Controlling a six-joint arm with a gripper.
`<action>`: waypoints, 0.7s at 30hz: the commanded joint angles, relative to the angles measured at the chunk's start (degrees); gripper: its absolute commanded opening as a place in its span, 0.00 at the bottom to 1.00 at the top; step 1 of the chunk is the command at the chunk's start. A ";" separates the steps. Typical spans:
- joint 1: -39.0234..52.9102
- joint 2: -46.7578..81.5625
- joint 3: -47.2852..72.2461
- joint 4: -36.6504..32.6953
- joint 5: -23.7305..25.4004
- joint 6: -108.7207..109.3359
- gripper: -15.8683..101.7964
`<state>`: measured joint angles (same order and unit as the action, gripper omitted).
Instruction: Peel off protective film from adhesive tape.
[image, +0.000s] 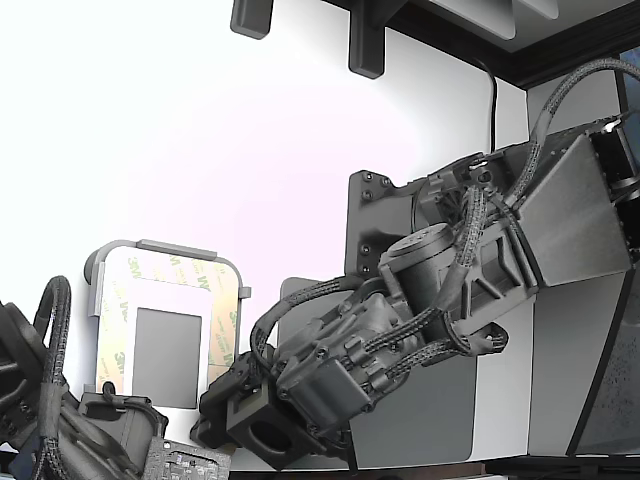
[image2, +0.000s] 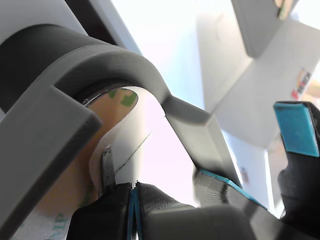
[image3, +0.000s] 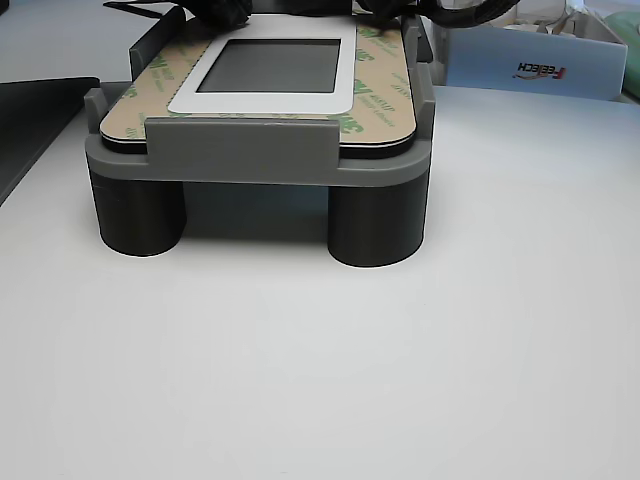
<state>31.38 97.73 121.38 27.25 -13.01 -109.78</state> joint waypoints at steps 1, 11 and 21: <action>-0.88 1.49 -0.88 0.18 0.26 -0.26 0.05; -0.97 0.97 -1.23 1.23 1.41 -1.76 0.09; -1.41 0.44 -0.79 0.44 0.88 -2.64 0.10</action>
<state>30.94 97.65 121.20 27.86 -12.22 -112.24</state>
